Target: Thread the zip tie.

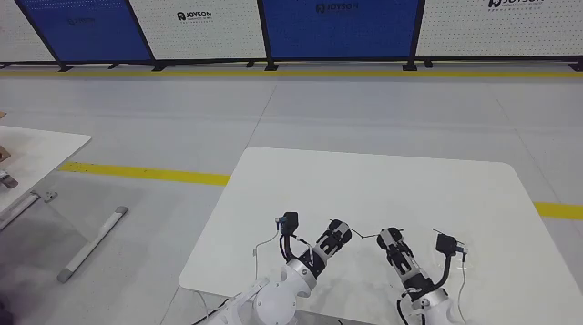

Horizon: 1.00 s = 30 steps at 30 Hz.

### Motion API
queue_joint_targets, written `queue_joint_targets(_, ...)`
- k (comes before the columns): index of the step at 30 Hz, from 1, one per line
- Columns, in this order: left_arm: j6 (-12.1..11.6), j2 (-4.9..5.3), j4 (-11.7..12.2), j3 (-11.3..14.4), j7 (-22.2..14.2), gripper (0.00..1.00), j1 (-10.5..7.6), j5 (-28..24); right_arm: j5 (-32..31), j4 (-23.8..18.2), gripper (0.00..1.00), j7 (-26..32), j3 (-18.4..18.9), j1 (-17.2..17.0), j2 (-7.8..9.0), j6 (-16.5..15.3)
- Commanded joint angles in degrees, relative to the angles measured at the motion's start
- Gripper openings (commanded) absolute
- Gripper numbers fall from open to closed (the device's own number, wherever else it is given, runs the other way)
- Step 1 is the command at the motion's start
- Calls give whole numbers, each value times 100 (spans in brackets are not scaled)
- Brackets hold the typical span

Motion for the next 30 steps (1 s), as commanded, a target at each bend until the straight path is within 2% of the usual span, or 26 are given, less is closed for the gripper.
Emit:
queue_joint_targets(1, 0, 0, 0, 0, 0, 0, 0, 0, -60, -23, 0, -84, 22, -62, -12, -40)
queue_joint_targets(15, 0, 0, 0, 0, 0, 0, 0, 0, -7, 5, 0, -53, 209, -143, -97, -128)
queue_joint_targets(30, 0, 0, 0, 0, 0, 0, 0, 0, -113, 14, 0, 137, 188, -58, -218, 93)
